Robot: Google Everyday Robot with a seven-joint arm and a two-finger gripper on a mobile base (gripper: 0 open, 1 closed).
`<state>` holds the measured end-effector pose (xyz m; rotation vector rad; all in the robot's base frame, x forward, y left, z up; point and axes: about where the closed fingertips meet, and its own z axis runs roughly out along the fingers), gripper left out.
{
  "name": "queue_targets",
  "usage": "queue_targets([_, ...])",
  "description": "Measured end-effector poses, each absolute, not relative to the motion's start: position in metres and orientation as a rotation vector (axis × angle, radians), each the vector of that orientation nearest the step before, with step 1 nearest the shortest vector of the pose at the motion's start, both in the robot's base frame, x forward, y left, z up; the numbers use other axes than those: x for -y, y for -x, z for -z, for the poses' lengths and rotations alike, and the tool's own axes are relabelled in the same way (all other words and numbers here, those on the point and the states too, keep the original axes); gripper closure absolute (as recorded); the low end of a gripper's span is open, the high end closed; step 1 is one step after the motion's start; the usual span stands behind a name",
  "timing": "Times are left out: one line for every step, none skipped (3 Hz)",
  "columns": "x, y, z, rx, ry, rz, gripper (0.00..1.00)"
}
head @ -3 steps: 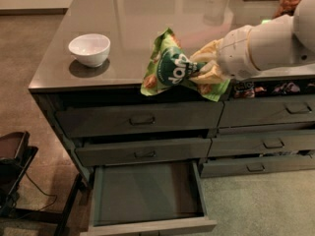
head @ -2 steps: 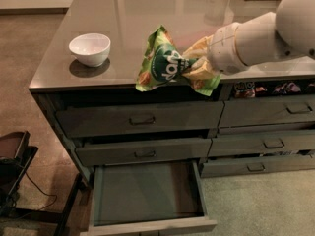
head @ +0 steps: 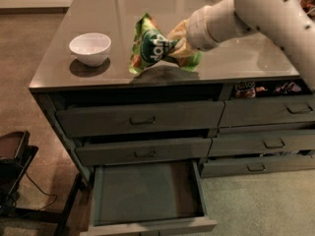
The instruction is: Pick green rice chip bag from bottom drawer and place on counter
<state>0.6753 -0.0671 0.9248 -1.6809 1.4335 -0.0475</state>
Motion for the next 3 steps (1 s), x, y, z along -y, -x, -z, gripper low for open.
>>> queue_targets([0.059, -0.724, -0.929, -1.427, 1.661, 0.062, 1.0])
queue_targets([0.056, -0.764, -0.927, -1.458, 1.602, 0.053, 1.0])
queue_targets([0.055, -0.776, -0.931, -1.46, 1.578, 0.053, 0.92])
